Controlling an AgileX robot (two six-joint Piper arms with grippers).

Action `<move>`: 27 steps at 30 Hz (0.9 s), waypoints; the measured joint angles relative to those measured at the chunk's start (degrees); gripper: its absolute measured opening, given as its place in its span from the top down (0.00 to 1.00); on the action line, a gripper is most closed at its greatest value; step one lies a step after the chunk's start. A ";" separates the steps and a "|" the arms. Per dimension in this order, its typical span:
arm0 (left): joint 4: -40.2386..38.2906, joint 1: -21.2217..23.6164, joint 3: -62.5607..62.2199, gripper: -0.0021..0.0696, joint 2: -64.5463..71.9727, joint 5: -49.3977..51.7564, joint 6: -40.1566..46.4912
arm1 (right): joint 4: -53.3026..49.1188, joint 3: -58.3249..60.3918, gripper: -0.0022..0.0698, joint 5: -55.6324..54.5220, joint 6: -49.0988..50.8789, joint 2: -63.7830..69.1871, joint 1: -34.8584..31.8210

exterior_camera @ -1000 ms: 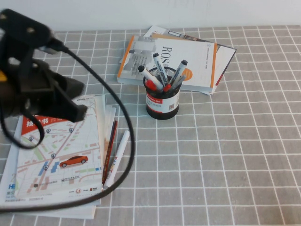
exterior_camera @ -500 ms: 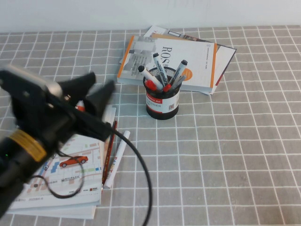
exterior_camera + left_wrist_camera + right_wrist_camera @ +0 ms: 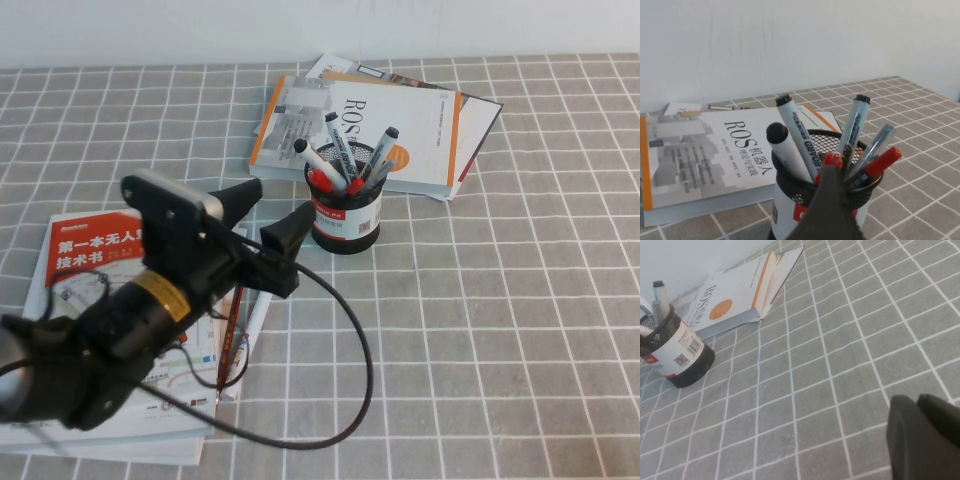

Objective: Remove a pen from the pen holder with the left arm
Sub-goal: 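Take a marker out of the pen holder and lay it on the table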

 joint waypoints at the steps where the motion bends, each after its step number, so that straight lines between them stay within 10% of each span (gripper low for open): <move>1: 0.00 0.00 -0.71 0.27 1.63 -1.24 0.32 | 0.00 0.00 0.99 0.00 0.00 0.00 0.00; 21: -0.85 0.00 -15.66 0.27 18.17 -5.48 5.49 | 0.00 0.00 0.99 0.00 0.00 0.00 0.00; 27: -0.61 0.00 -17.35 0.42 19.93 -5.53 3.27 | 0.00 0.00 0.99 0.00 0.00 0.00 0.00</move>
